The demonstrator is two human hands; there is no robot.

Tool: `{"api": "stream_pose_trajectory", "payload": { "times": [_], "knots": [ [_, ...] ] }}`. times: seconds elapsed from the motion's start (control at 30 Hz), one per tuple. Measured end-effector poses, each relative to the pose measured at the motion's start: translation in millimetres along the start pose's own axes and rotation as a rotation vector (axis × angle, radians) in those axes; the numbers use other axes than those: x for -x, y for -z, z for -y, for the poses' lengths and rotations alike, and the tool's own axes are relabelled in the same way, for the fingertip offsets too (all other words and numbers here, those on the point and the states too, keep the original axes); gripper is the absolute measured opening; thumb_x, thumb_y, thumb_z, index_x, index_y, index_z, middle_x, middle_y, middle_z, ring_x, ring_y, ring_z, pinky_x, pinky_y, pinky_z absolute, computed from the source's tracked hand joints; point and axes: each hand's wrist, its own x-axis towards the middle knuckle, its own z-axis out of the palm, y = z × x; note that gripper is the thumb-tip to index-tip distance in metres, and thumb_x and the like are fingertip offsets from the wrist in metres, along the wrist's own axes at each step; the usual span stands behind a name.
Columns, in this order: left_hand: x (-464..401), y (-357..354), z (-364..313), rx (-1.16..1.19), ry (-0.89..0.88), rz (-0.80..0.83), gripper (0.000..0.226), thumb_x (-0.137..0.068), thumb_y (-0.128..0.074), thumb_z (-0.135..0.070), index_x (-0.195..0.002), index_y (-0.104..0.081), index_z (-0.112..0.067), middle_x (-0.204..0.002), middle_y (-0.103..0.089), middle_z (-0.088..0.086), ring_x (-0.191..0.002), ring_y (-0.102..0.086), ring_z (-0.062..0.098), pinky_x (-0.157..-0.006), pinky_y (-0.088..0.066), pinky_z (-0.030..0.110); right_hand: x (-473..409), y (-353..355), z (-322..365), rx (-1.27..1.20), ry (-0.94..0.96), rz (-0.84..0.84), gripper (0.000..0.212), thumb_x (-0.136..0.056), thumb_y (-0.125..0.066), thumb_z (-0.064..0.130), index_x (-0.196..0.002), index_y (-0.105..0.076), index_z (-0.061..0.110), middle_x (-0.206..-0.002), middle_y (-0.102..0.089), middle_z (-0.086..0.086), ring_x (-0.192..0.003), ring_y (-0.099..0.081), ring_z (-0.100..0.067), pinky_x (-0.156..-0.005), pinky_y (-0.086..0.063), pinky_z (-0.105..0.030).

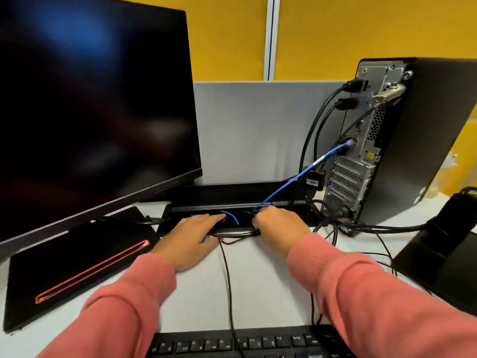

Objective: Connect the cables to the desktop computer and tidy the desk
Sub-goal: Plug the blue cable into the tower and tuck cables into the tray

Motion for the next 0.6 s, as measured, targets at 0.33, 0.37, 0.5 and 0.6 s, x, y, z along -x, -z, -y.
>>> {"api": "stream_pose_trajectory", "payload": {
  "times": [0.33, 0.37, 0.5, 0.6],
  "knots": [
    [-17.2, -13.4, -7.2, -0.043, -0.022, 0.073, 0.044, -0.108, -0.027, -0.049, -0.151, -0.036, -0.04, -0.134, -0.055, -0.01, -0.128, -0.045, 0.015, -0.116, -0.026, 0.042, -50.1, 1.0, -8.9, 0.226, -0.018, 0.019, 0.032, -0.099, -0.044, 0.004, -0.126, -0.059, 0.011, -0.121, -0.064, -0.01, -0.112, -0.063, -0.036, -0.074, -0.043, -0.04],
    [-22.3, -13.7, -10.0, -0.058, 0.009, 0.085, 0.042, -0.108, -0.025, -0.048, -0.147, -0.04, -0.038, -0.129, -0.057, -0.008, -0.123, -0.049, 0.017, -0.112, -0.03, 0.043, -51.4, 1.1, -9.2, 0.237, -0.012, 0.021, 0.031, -0.099, -0.045, 0.004, -0.127, -0.059, 0.011, -0.121, -0.064, -0.01, -0.112, -0.064, -0.036, -0.075, -0.046, -0.041],
    [-40.0, -12.7, -21.7, -0.106, 0.121, 0.147, 0.037, -0.109, -0.018, -0.046, -0.113, -0.05, -0.029, -0.124, -0.063, 0.0, -0.116, -0.055, 0.027, -0.101, -0.037, 0.049, -55.7, -0.9, -14.4, 0.232, 0.012, 0.055, 0.031, -0.099, -0.047, 0.004, -0.126, -0.06, 0.011, -0.12, -0.064, -0.009, -0.109, -0.064, -0.035, -0.079, -0.052, -0.041],
    [-58.0, -10.0, -21.2, -0.136, 0.21, 0.221, 0.049, -0.101, -0.013, -0.051, -0.105, -0.057, -0.03, -0.13, -0.064, 0.001, -0.121, -0.058, 0.029, -0.102, -0.04, 0.048, -54.4, -0.6, -20.5, 0.111, 0.005, 0.119, 0.036, -0.093, -0.049, 0.003, -0.124, -0.062, 0.016, -0.118, -0.063, -0.009, -0.106, -0.065, -0.034, -0.069, -0.046, -0.036]
  ]
}}
